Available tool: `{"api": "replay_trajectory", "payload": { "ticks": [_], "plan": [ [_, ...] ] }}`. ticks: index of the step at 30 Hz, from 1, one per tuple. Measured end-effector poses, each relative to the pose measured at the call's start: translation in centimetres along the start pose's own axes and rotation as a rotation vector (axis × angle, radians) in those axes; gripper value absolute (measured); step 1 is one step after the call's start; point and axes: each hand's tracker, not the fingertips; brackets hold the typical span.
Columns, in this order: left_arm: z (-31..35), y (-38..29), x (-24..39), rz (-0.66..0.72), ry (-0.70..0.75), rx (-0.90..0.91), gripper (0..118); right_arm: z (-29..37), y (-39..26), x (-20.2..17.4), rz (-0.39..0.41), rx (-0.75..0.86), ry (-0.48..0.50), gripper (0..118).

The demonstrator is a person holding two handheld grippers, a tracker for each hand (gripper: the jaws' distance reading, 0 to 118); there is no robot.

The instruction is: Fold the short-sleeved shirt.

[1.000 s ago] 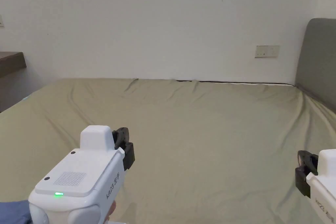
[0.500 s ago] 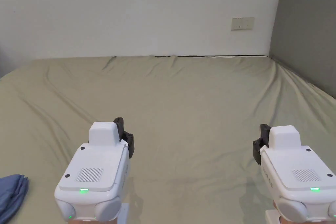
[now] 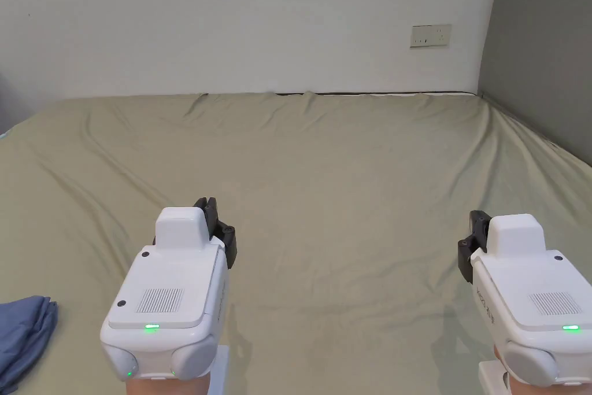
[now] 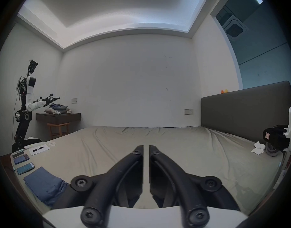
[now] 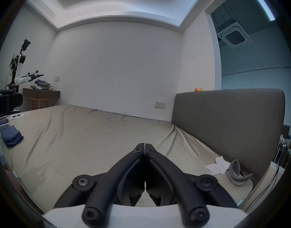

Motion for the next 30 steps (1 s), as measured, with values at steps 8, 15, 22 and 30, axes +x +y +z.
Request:
{"api": "replay_trajectory", "payload": {
  "ticks": [8, 15, 22, 30],
  "plan": [
    [-0.4, -0.3, -0.4, 0.032, -0.001, -0.053, 108, 0.1, -0.2, -0.7, 0.033, 0.030, -0.008, 56],
    [-0.4, -0.4, -0.5, 0.047, 0.012, -0.033, 117, 0.0, -0.6, -0.5, 0.001, 0.004, -0.007, 118],
    [-0.3, -0.5, -0.7, 0.043, 0.033, -0.028, 118, -0.6, -0.8, 0.0, -0.048, -0.062, -0.013, 118],
    [-0.3, -0.8, -0.2, 0.028, 0.005, -0.048, 118, -1.7, -0.4, 0.1, -0.127, -0.159, 0.005, 118]
  ]
}}
